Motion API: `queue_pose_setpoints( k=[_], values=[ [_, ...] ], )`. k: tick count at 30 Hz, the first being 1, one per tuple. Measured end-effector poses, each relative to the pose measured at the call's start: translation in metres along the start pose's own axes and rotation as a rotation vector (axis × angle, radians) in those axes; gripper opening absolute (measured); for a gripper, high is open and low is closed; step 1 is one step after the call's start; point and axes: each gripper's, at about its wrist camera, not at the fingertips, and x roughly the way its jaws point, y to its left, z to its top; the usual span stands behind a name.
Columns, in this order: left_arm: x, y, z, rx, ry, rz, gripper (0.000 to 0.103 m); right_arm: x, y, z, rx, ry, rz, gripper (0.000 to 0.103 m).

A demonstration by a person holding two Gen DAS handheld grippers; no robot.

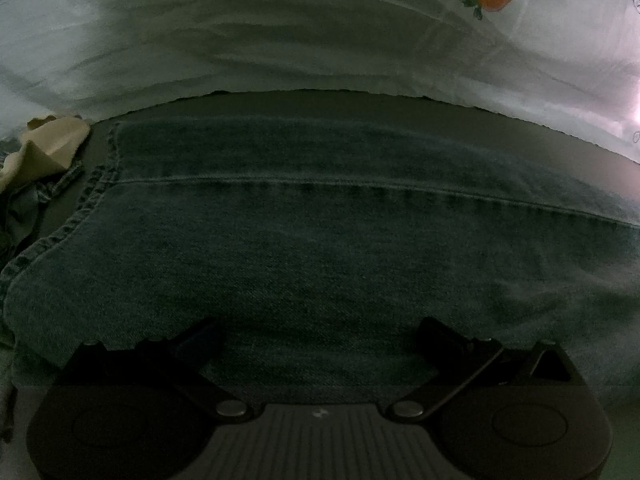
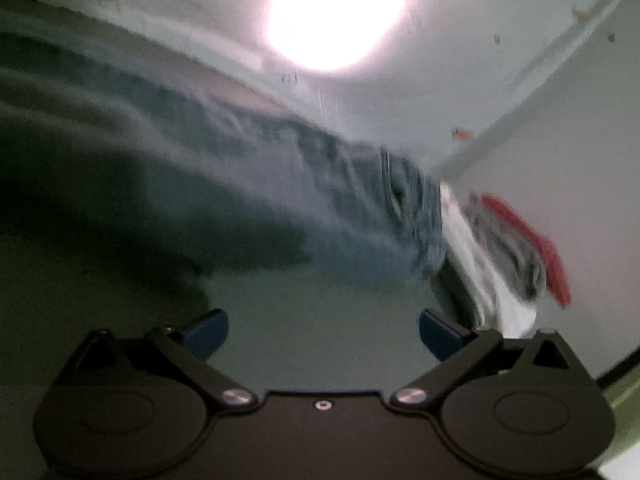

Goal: Fold clothes

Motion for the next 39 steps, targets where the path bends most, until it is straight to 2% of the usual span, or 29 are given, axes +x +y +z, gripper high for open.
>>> queue_pose_setpoints(
  k=[2, 4, 8, 10, 12, 16, 19, 20, 21, 24, 27, 28, 29, 32, 34, 35, 36, 37, 39],
  values=[
    [-0.001, 0.000, -0.002, -0.001, -0.018, 0.002, 0.103, -0.003, -0.017, -0.004, 0.111, 0.038, 0.055, 0.102],
    [-0.001, -0.001, -0.006, -0.002, -0.040, 0.004, 0.103, -0.006, -0.029, -0.001, 0.212, 0.047, 0.113, 0.096],
    [-0.003, -0.001, -0.010, -0.003, -0.074, 0.005, 0.103, -0.013, -0.029, 0.028, 0.308, 0.009, 0.343, 0.053],
    [-0.003, 0.001, -0.010, 0.002, -0.075, -0.002, 0.103, -0.019, -0.019, 0.047, 0.317, -0.030, 0.451, 0.044],
    [-0.004, 0.004, -0.010, 0.014, -0.076, -0.019, 0.103, -0.025, -0.004, 0.065, 0.317, -0.073, 0.544, 0.029],
    [-0.016, 0.022, -0.015, -0.058, -0.091, -0.071, 0.103, -0.033, 0.043, 0.092, 0.252, -0.105, 0.663, 0.027],
    [-0.036, 0.048, -0.024, -0.196, -0.129, -0.082, 0.103, -0.024, 0.075, 0.096, 0.248, -0.045, 0.701, 0.024],
    [-0.045, 0.060, -0.028, -0.249, -0.151, -0.075, 0.103, -0.023, 0.084, 0.093, 0.245, -0.042, 0.689, 0.025],
    [-0.053, 0.071, -0.031, -0.294, -0.172, -0.070, 0.103, -0.023, 0.092, 0.089, 0.238, -0.057, 0.669, 0.030],
    [-0.074, 0.106, -0.039, -0.410, -0.230, -0.011, 0.101, -0.027, 0.104, 0.076, 0.223, -0.137, 0.603, 0.038],
    [-0.079, 0.139, -0.044, -0.520, -0.242, 0.069, 0.097, -0.022, 0.102, 0.076, 0.262, -0.128, 0.619, 0.040],
    [-0.078, 0.149, -0.045, -0.551, -0.245, 0.074, 0.096, -0.021, 0.101, 0.076, 0.275, -0.122, 0.626, 0.041],
    [-0.075, 0.158, -0.046, -0.572, -0.247, 0.051, 0.093, -0.021, 0.100, 0.075, 0.278, -0.122, 0.629, 0.042],
    [-0.069, 0.172, -0.041, -0.599, -0.257, -0.004, 0.070, -0.020, 0.099, 0.070, 0.270, -0.144, 0.627, 0.046],
    [-0.065, 0.172, -0.035, -0.586, -0.256, -0.007, 0.045, -0.020, 0.096, 0.069, 0.278, -0.148, 0.625, 0.046],
    [-0.064, 0.172, -0.033, -0.582, -0.256, -0.006, 0.037, -0.022, 0.095, 0.068, 0.278, -0.148, 0.621, 0.046],
    [-0.063, 0.172, -0.031, -0.582, -0.259, -0.003, 0.014, -0.022, 0.095, 0.068, 0.280, -0.147, 0.618, 0.047],
    [-0.064, 0.173, -0.030, -0.583, -0.263, 0.000, 0.004, -0.023, 0.095, 0.068, 0.282, -0.145, 0.615, 0.047],
    [-0.072, 0.171, -0.031, -0.576, -0.282, 0.006, 0.004, -0.024, 0.095, 0.068, 0.279, -0.147, 0.611, 0.047]
  ],
)
